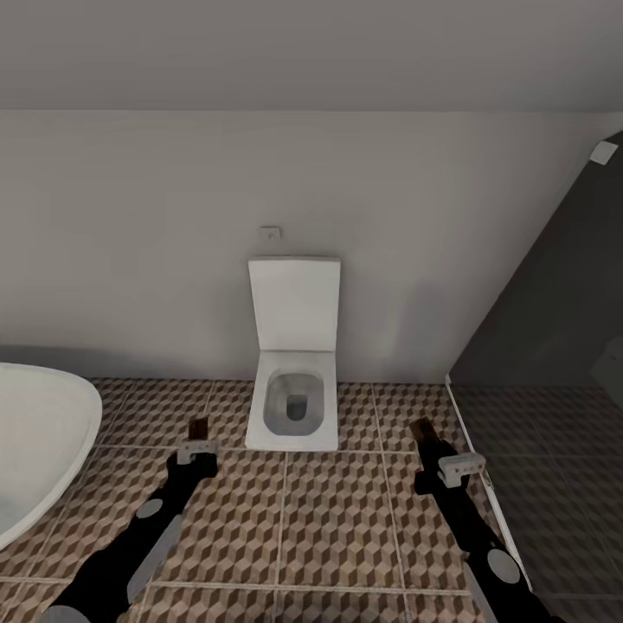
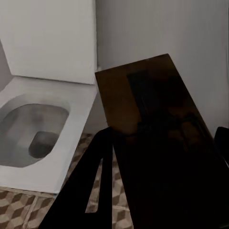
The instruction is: Take the four mousetraps from the cabinet in the bathroom and place them on the bathroom floor. Make sure all four end up on the same floor surface, and ensure that at least two of them are either under or directly next to the same bathroom sink.
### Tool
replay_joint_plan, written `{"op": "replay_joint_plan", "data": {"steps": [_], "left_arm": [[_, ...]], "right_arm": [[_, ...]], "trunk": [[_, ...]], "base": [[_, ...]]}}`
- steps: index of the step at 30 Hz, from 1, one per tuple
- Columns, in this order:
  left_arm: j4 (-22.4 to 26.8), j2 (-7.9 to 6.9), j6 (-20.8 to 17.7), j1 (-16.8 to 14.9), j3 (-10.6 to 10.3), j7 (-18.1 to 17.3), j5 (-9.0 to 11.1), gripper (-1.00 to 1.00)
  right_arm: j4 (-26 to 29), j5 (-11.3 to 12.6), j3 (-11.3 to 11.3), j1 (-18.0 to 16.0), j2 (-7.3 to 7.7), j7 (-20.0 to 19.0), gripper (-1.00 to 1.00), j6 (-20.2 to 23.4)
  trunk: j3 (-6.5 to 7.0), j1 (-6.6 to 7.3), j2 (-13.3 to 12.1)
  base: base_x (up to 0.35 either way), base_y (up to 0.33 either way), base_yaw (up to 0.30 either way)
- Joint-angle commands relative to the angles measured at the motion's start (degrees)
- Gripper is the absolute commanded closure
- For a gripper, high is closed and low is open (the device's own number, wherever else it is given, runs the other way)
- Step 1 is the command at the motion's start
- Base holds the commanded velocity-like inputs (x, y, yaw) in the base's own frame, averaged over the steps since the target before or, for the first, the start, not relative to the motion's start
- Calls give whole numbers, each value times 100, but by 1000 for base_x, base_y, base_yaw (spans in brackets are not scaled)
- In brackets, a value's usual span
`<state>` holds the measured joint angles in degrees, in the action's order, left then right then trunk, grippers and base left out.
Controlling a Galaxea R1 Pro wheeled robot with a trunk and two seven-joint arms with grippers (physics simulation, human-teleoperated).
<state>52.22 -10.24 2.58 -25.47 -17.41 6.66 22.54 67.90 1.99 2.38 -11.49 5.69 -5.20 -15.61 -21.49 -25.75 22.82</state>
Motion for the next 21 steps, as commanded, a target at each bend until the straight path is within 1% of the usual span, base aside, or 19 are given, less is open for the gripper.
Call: {"op": "replay_joint_plan", "data": {"steps": [1,2,3,4,5,6,7,9,12,16,21], "left_arm": [[-75,-94,318,6,-47,50,52,100],[-269,-238,907,44,-56,24,57,100],[-496,-334,1495,93,-64,-21,61,100],[-732,-394,2018,139,-70,-82,63,100],[-990,-429,2426,177,-76,-155,64,100],[-1268,-439,2708,201,-80,-252,65,100],[-1408,-426,2807,210,-82,-312,65,100],[-1812,-303,3056,230,-85,-556,62,100],[-2043,-231,3167,240,-86,-724,62,100],[-2346,-203,3211,243,-87,-802,66,100],[-2560,-180,3216,244,-87,-821,66,100]], "right_arm": [[-77,32,7,-7,3,-27,100,-182],[-229,31,10,-8,-4,-44,100,-507],[-369,30,13,-9,-8,-66,100,-803],[-490,30,14,-10,-7,-91,100,-1030],[-616,30,15,-10,-10,-121,100,-1183],[-750,29,16,-10,-12,-163,100,-1287],[-824,31,16,-10,-13,-190,100,-1324],[-1106,43,15,-11,-14,-316,100,-1411],[-1286,54,14,-11,-18,-486,100,-1452],[-1355,67,14,-11,-21,-628,100,-1442],[-1469,57,11,-11,-17,-669,100,-1422]], "trunk": [[-9,-3,10],[-9,-3,10],[-9,-3,10],[-9,-3,10],[-9,-3,10],[-9,-3,10],[-9,-3,10],[-9,-3,10],[-9,-3,10],[-9,-3,10],[-9,-3,10]], "base": [[0,0,0],[0,0,0],[0,0,0],[0,0,0],[0,0,0],[0,0,0],[0,0,0],[0,0,0],[0,0,0],[0,0,0],[0,0,0]]}}
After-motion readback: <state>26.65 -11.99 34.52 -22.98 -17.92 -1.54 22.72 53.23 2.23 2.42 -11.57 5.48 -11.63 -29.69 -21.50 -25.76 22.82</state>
